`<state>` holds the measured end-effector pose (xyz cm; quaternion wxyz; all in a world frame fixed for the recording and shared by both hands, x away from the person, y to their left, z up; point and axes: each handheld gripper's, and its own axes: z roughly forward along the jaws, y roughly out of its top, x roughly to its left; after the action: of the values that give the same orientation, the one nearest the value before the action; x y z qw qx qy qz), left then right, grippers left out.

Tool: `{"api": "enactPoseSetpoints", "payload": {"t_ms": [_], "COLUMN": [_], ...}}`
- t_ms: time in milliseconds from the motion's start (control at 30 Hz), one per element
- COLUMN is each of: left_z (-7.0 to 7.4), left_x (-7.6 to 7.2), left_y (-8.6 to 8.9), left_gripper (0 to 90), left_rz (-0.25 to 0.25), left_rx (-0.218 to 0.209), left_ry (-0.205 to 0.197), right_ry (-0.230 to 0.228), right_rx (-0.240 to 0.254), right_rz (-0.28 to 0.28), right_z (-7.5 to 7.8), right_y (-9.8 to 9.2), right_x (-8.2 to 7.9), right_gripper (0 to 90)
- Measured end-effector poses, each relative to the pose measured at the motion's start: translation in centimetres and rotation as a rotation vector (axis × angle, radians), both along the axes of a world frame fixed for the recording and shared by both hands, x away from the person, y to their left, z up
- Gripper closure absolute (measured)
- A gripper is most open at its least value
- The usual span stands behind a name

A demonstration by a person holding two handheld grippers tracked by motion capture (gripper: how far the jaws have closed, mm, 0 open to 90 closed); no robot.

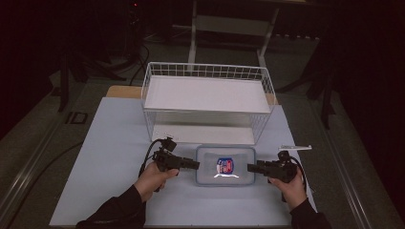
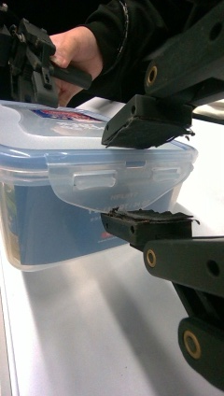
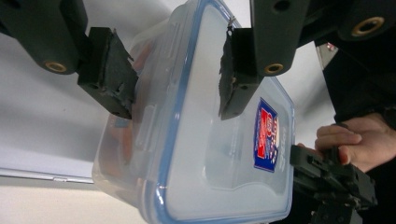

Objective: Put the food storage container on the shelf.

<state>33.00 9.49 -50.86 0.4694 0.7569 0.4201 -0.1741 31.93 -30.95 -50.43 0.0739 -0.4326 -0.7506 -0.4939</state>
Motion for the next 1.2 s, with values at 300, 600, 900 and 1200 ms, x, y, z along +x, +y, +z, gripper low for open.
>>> {"api": "enactPoseSetpoints", "payload": {"t_ms": [300,600,900,1200], "left_z": [0.5,3.9,8.5,12.9], "left_x": [-0.9,-1.8,-2.0,-1.3], "left_y": [0.1,1.0,2.2,3.2], "left_gripper": [57.6,57.6,57.6,57.7], "left_rz": [0.022,0.021,0.039,0.043], "left_rx": [-0.009,-0.010,-0.008,-0.034], "left_ry": [-0.047,-0.105,-0.170,-0.215], "right_ry": [0.004,-0.047,-0.109,-0.190], "right_rx": [-0.018,-0.001,0.004,0.010], "right_rz": [-0.018,-0.020,-0.006,-0.004], "right_z": [0.4,3.9,7.6,12.5], "right_y": [0.2,1.1,2.2,3.0], "right_x": [-1.1,-1.7,-1.4,-0.9], "right_gripper": [49.3,49.6,49.6,49.7]}}
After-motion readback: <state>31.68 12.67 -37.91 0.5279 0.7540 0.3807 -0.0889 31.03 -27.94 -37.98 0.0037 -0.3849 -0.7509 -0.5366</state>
